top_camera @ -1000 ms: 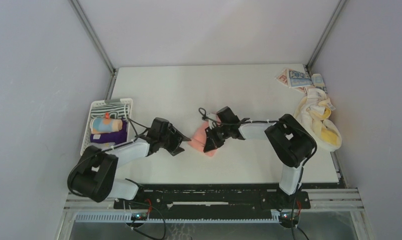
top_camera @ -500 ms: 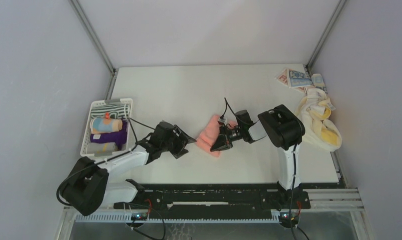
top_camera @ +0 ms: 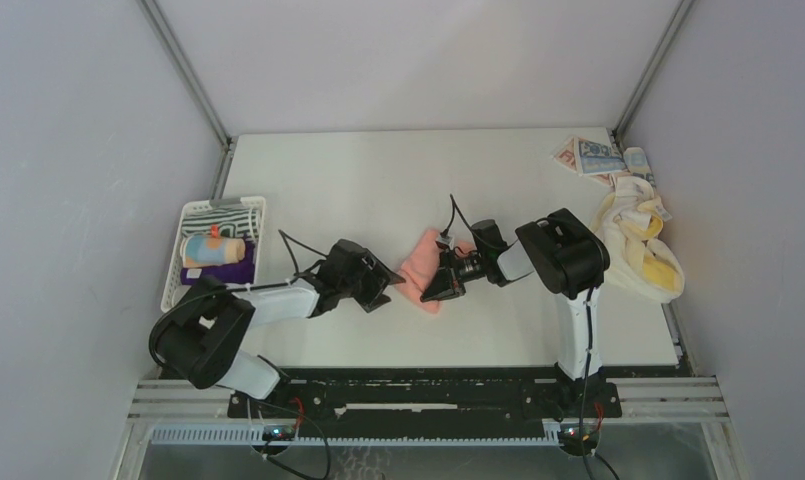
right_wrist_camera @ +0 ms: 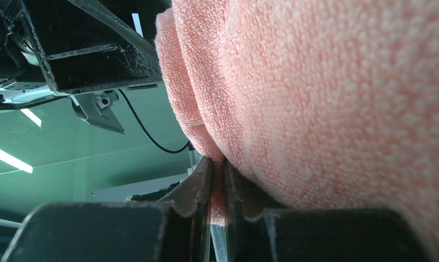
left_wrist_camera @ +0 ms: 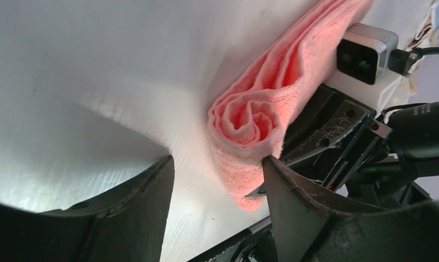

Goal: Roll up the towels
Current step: Roll the towel at the center of the board.

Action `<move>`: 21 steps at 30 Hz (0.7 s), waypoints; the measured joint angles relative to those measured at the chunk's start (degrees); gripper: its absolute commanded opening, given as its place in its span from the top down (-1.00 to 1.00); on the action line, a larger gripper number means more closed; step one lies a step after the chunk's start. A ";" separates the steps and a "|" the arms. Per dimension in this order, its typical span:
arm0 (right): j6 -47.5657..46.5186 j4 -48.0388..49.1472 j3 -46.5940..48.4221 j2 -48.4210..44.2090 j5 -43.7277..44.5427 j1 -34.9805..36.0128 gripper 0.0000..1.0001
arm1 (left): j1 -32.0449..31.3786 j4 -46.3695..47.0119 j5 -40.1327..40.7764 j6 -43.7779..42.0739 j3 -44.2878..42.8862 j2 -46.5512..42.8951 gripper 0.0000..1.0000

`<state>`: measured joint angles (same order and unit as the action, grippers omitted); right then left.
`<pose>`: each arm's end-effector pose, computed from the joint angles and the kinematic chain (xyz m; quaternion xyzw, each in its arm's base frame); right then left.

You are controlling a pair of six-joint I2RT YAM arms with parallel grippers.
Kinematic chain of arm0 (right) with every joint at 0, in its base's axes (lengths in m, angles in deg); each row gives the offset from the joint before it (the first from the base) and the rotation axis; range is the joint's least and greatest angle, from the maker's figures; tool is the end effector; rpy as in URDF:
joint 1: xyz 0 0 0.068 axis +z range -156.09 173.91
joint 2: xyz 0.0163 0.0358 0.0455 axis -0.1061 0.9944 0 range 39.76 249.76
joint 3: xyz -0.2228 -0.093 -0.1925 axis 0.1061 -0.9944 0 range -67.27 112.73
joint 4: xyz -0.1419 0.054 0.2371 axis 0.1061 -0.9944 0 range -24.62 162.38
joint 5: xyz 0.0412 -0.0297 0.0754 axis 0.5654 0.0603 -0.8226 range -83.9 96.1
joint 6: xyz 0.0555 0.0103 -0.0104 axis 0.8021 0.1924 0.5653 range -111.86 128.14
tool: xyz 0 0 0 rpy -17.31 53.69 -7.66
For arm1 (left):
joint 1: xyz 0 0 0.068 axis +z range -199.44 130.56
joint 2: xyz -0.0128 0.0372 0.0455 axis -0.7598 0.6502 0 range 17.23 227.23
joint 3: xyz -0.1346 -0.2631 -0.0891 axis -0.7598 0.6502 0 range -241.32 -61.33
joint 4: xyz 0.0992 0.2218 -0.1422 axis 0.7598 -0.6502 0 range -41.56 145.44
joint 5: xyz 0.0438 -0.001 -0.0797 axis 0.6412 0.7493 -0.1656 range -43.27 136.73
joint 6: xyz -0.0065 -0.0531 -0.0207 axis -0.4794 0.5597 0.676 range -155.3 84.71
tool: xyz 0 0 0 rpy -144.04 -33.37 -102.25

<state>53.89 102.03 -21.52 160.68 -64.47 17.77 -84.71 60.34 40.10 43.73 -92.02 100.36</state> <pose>0.3157 0.1814 0.0672 0.0712 -0.7834 -0.6153 0.0515 0.2186 -0.1604 0.1534 -0.3273 0.8713 -0.3330 0.1509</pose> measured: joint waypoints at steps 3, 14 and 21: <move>-0.42 -0.76 0.20 0.00 0.00 0.00 0.83 | -0.17 1.75 0.04 0.04 -0.22 0.87 -0.35; -1.03 -1.95 0.57 -0.02 0.04 0.04 0.84 | -0.83 5.03 0.17 0.83 -0.07 3.10 0.11; -2.45 -4.37 0.66 -1.29 1.55 0.50 0.50 | -0.87 7.54 -1.07 1.95 -0.31 6.45 0.42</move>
<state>51.45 97.66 -20.86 159.39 -62.92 18.27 -85.59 67.88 39.03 45.67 -92.33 106.81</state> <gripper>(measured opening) 0.163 0.329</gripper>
